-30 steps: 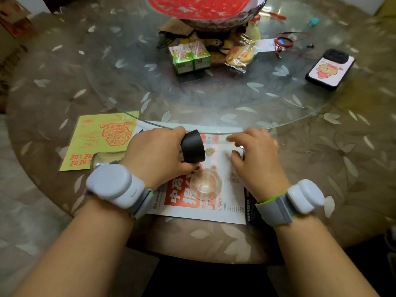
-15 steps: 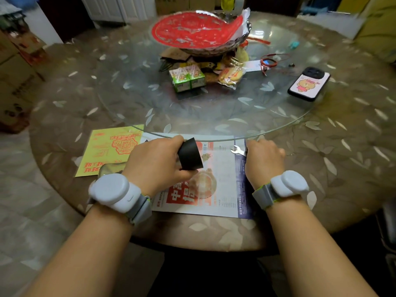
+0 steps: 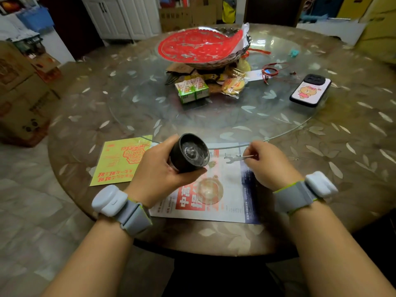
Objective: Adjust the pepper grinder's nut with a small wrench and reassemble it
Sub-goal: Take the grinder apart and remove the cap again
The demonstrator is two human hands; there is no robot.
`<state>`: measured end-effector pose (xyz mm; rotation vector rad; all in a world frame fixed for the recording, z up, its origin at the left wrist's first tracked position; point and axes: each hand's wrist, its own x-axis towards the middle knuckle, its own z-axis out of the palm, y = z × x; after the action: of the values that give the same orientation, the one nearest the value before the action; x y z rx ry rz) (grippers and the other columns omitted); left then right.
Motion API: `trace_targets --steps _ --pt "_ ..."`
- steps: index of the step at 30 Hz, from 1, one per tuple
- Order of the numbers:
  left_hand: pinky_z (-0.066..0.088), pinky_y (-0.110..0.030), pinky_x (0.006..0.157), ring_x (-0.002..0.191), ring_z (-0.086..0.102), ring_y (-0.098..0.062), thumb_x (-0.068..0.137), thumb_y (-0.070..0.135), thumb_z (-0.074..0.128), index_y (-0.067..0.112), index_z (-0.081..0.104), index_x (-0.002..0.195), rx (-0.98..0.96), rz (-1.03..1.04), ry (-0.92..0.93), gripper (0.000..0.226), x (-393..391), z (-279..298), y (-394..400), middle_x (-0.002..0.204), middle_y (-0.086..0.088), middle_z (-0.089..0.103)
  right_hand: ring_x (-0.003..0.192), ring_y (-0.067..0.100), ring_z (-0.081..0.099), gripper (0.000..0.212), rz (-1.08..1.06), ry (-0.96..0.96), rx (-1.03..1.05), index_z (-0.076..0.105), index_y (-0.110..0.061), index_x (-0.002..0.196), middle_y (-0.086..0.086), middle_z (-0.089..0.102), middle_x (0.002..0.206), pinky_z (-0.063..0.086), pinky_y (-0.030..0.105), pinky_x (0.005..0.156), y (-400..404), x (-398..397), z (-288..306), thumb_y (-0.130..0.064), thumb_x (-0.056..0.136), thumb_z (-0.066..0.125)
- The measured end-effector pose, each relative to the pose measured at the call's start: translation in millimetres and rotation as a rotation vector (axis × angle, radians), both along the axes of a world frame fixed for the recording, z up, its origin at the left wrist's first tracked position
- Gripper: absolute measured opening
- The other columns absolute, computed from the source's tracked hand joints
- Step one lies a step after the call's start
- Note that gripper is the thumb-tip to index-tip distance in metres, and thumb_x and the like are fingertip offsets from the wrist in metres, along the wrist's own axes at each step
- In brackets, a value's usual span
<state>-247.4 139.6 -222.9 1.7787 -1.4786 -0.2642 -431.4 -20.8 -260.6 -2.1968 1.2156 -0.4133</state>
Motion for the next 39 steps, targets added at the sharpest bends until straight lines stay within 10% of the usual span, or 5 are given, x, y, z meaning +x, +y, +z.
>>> trace_targets --steps 10,22,25,39 --pt "0.045 -0.010 0.084 0.099 0.062 0.003 0.064 0.042 0.080 0.041 0.056 0.108 -0.165 -0.059 0.199 0.050 -2.4 -1.8 6.7 0.104 0.026 0.065 0.063 0.016 0.053 0.006 0.262 -1.008 0.726 0.060 -0.006 0.088 0.011 0.057 0.076 0.047 0.024 0.061 37.9 18.9 52.1 -0.001 0.084 0.059" --pt "0.051 -0.037 0.072 0.086 0.061 -0.015 0.067 0.061 0.072 0.020 0.061 0.106 -0.056 -0.025 -0.087 0.057 1.7 -6.1 10.1 0.094 0.008 0.065 0.060 0.015 0.051 0.023 0.094 -1.205 0.561 0.058 -0.008 0.100 -0.001 0.057 0.072 0.046 0.025 0.058 44.7 25.6 55.6 0.009 0.089 0.048" --pt "0.050 -0.035 0.063 0.079 0.059 -0.018 0.070 0.068 0.063 0.025 0.055 0.100 0.156 0.047 -0.475 0.053 7.0 -1.0 3.7 0.089 0.007 0.063 0.059 0.017 0.050 0.021 0.046 -1.177 0.524 0.058 -0.010 0.096 0.001 0.054 0.070 0.045 0.027 0.056 43.2 27.4 48.0 0.008 0.086 0.051" --pt "0.036 -0.032 0.062 0.073 0.060 -0.025 0.085 0.023 0.062 0.023 0.058 0.102 0.605 -0.011 -1.251 0.018 1.9 22.1 -61.9 0.084 0.001 0.060 0.054 0.013 0.049 0.023 -0.065 -1.001 0.365 0.057 -0.012 0.088 0.001 0.056 0.069 0.042 0.023 0.052 40.5 27.9 18.1 0.010 0.084 0.052"
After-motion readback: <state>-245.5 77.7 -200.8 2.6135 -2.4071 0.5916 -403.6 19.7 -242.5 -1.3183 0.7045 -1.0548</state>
